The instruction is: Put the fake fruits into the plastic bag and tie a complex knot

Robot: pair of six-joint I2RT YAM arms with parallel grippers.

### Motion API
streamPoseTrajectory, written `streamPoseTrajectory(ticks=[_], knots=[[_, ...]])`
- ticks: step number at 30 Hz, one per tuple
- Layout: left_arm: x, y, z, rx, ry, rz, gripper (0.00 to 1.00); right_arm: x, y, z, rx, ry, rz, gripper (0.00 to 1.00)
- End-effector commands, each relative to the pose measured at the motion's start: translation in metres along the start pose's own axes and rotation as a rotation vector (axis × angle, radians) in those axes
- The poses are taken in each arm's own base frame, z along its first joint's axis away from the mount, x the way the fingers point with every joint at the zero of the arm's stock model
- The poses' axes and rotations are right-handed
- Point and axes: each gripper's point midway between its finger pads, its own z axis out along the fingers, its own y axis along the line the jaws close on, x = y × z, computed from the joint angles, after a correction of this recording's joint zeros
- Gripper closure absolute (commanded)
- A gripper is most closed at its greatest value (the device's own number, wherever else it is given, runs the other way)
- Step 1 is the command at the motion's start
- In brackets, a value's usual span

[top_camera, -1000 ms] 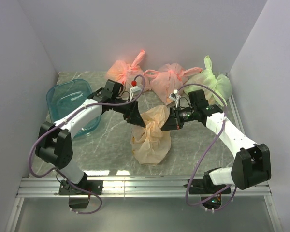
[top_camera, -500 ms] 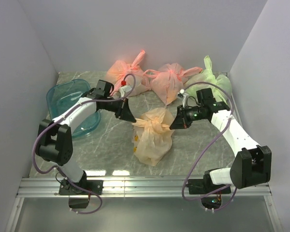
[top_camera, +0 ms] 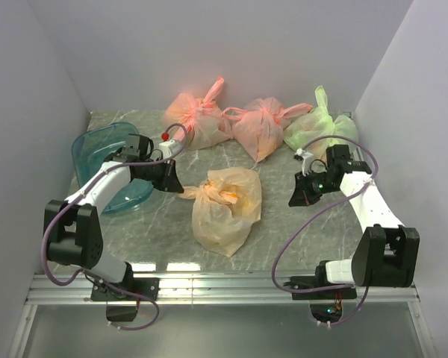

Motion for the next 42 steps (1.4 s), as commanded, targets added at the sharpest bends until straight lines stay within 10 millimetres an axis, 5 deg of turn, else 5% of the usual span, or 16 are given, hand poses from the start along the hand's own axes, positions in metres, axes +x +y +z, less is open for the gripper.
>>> streamPoseTrajectory(ticks=[1, 2, 5, 7, 12, 13, 16, 26, 30, 42], knots=[[-0.021, -0.027, -0.004, 0.069, -0.055, 0.142, 0.96, -0.026, 0.022, -0.002, -0.096, -0.033, -0.043, 0.96], [-0.021, -0.03, -0.001, 0.084, -0.046, 0.152, 0.89, -0.039, 0.032, -0.002, -0.12, -0.049, -0.064, 0.78], [-0.026, -0.04, 0.001, 0.116, -0.055, 0.157, 0.69, -0.068, 0.052, 0.004, -0.134, -0.115, -0.066, 0.48], [-0.028, -0.045, -0.001, 0.135, -0.067, 0.153, 0.54, -0.077, 0.072, 0.015, -0.133, -0.116, -0.119, 0.38], [-0.049, -0.053, -0.017, 0.108, -0.15, 0.225, 0.25, -0.075, 0.091, 0.044, -0.108, -0.065, -0.241, 0.32], [-0.052, -0.054, -0.021, 0.102, -0.165, 0.237, 0.12, -0.079, 0.089, 0.049, -0.085, -0.066, -0.263, 0.26], [-0.062, -0.055, -0.037, 0.088, -0.215, 0.272, 0.01, -0.082, 0.097, 0.059, -0.088, -0.057, -0.319, 0.26], [-0.079, -0.044, -0.06, 0.036, -0.287, 0.272, 0.01, -0.085, 0.105, 0.095, -0.086, -0.009, -0.45, 0.25], [-0.072, -0.034, -0.06, 0.045, -0.246, 0.269, 0.01, -0.084, 0.107, 0.106, -0.095, 0.005, -0.476, 0.3], [-0.039, -0.019, -0.05, 0.046, -0.153, 0.494, 0.01, -0.083, 0.105, 0.103, -0.08, -0.002, -0.519, 1.0]])
